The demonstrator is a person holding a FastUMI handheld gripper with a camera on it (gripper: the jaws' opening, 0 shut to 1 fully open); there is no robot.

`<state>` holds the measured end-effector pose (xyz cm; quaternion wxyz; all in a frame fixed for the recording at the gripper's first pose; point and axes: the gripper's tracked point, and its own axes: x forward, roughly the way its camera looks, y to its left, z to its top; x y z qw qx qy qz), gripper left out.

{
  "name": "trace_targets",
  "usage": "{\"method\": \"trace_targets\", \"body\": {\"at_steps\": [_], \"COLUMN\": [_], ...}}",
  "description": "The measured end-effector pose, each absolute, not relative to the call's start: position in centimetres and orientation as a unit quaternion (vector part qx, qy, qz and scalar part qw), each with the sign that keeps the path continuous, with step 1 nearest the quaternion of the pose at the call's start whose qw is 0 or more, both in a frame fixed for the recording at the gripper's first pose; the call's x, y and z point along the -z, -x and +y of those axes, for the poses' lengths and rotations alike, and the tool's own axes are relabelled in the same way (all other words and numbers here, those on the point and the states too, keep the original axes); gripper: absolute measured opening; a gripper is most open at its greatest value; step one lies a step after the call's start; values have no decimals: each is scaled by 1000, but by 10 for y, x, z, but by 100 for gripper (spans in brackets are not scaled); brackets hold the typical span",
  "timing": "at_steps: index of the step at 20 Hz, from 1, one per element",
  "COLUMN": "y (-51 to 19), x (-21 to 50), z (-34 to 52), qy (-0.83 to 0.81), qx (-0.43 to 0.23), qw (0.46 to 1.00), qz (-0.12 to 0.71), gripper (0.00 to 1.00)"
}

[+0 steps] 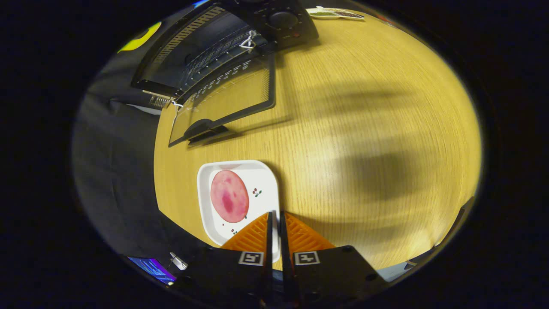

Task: Open the toaster oven, put the food inside, and close the toaster oven door.

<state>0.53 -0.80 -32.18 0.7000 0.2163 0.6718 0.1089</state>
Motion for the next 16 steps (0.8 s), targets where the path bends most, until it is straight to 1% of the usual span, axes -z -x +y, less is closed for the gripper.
{"method": "trace_targets", "body": {"at_steps": [1, 2, 4, 7, 16], "y": [-3, -1, -1, 4, -12], "x": [322, 319, 319, 315, 280], "z": [-8, -10, -3, 11, 51], "qy": [-220, -220, -217, -224, -283], "qx": [-111, -106, -121, -146, -150], "qw": [697, 702, 704, 709, 723], "qz": [673, 669, 666, 653, 612], "gripper": [7, 7, 2, 2, 2]}}
